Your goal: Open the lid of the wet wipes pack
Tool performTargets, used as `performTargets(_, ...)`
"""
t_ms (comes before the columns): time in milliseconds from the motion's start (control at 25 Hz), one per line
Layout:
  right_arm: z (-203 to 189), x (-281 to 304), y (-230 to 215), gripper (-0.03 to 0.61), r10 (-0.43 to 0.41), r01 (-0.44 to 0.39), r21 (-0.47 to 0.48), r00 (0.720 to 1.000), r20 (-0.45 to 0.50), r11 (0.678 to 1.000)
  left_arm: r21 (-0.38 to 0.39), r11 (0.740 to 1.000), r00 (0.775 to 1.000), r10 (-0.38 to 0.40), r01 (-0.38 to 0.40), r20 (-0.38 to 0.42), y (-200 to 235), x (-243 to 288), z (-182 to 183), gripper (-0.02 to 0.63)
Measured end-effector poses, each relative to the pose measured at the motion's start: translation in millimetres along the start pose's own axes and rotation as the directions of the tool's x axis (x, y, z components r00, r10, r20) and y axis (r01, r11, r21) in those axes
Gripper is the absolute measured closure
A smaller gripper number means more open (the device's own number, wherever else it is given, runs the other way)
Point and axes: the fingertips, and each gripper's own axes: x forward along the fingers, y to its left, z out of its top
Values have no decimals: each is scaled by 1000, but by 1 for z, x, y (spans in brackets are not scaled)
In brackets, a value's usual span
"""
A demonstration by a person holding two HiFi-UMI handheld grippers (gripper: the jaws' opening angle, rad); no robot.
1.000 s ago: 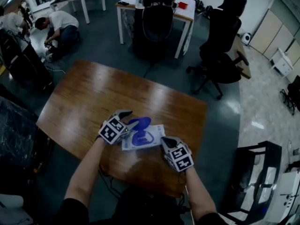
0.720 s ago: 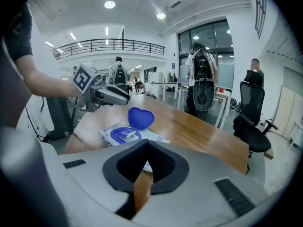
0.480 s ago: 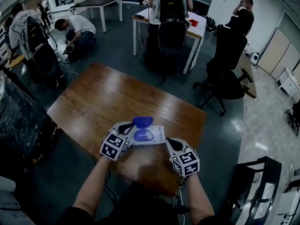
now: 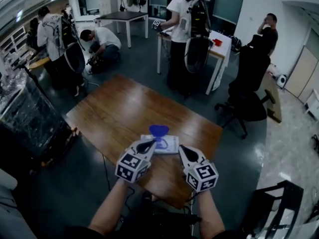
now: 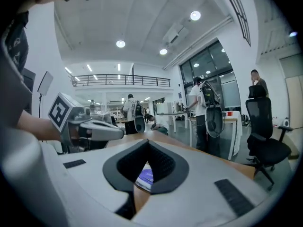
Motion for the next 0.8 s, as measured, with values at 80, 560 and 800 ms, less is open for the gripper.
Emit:
performTargets(80, 12, -5, 7, 568, 14, -14, 6, 999, 39, 1000, -3, 1000, 1000, 8, -8, 17, -9, -9, 4, 615)
performTargets(560, 51, -23, 44, 569, 93, -89, -38, 986, 139, 995, -2, 1000, 995, 22, -22, 94, -45, -43, 33, 615)
performTargets(800, 57, -26, 51, 569, 107, -100, -56, 984, 143, 993, 5, 999, 993, 34, -34, 109, -50, -51, 36, 615)
